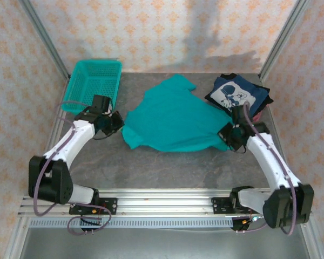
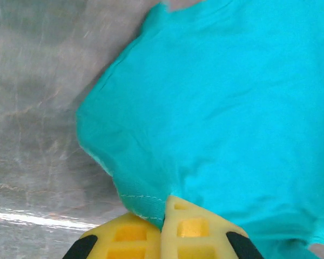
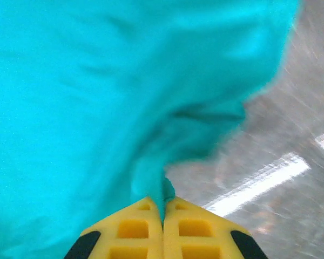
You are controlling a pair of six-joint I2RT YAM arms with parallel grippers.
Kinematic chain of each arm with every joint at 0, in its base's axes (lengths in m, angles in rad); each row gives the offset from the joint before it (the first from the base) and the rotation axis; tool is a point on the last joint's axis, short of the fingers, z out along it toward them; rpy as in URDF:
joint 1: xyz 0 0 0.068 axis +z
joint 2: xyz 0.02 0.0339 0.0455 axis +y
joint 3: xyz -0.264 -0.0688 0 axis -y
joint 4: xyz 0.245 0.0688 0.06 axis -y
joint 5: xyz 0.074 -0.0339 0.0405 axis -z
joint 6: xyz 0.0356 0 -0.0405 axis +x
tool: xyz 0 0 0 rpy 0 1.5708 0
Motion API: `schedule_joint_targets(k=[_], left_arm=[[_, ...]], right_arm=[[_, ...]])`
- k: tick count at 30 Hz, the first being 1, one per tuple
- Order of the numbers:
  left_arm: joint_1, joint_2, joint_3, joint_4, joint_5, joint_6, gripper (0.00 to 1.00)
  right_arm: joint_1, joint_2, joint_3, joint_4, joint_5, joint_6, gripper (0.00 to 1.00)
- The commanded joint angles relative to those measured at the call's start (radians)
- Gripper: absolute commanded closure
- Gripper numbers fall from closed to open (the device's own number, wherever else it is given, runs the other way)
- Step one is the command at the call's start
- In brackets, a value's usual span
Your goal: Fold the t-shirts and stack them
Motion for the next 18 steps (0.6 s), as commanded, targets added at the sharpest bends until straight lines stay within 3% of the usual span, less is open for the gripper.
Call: schedule_joint_targets(k=[1, 10, 18], left_arm=[[0.032, -0.080, 0.131, -0.090, -0.027, 0.023, 1.00], [0.056, -0.090, 0.667, -0.186, -0.110, 0.077, 1.00], [0.056, 0.060, 1.126, -0.211, -0.114, 0.087, 1.00]], right_arm=[[-0.006, 0.013, 0.165, 0.002, -0.027, -0.054, 1.00], [-0.018, 0.123, 0.677, 0.000, -0.128, -0.155, 1.00], [-0.026, 0.243, 1.041, -0.035, -0.141, -0.175, 1.00]])
